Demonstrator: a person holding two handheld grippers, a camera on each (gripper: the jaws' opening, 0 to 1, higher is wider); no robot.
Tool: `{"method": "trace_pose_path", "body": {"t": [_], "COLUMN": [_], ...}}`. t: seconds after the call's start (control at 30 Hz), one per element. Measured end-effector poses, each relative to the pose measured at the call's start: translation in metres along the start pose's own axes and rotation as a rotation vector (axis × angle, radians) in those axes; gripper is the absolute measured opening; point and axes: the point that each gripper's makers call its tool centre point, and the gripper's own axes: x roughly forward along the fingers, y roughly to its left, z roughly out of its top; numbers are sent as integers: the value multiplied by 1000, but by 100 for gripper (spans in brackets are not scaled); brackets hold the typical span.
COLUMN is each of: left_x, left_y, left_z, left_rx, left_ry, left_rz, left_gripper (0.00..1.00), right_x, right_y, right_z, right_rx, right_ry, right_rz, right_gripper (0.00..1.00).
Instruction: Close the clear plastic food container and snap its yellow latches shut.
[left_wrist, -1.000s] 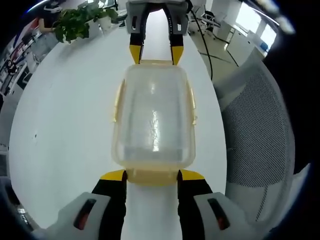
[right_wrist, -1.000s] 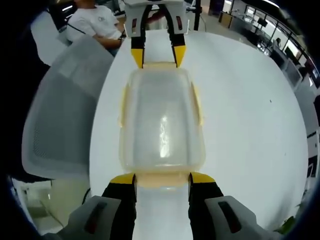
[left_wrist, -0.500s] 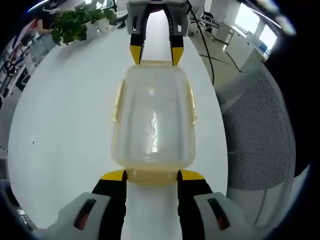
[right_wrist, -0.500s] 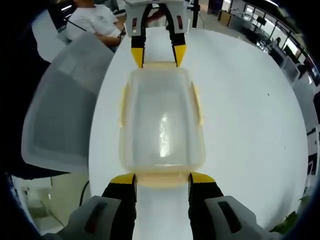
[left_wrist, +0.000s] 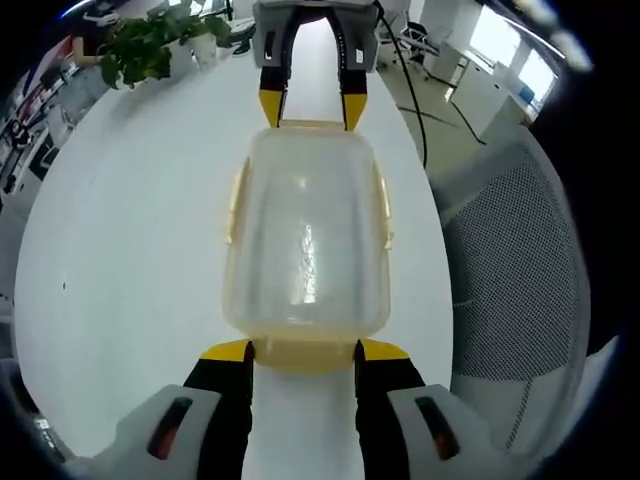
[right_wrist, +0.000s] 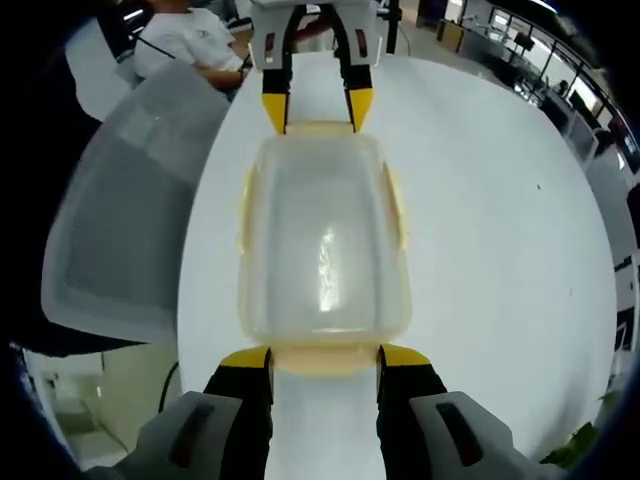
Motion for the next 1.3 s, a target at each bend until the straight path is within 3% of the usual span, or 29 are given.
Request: {"method": "trace_pose_path", "body": {"t": [0.6,1.17,1.3], "left_x": [7,9,9], "left_y": [-4,-5,-5], "left_z": [0,-3,-7], "left_rx": [22,4,-3], "left_ry": [35,42,52], "left_rz": [14,5,12], "left_gripper": [39,38,43], "right_x": [5,3,2], "right_y": [2,0,0], "right_z": [-4,-6,-9], "right_rx": [-27,-5,-2], "right_ry": [13,-46,-39], "right_rz": [-24,-22,-20], "right_gripper": [39,41,41]}}
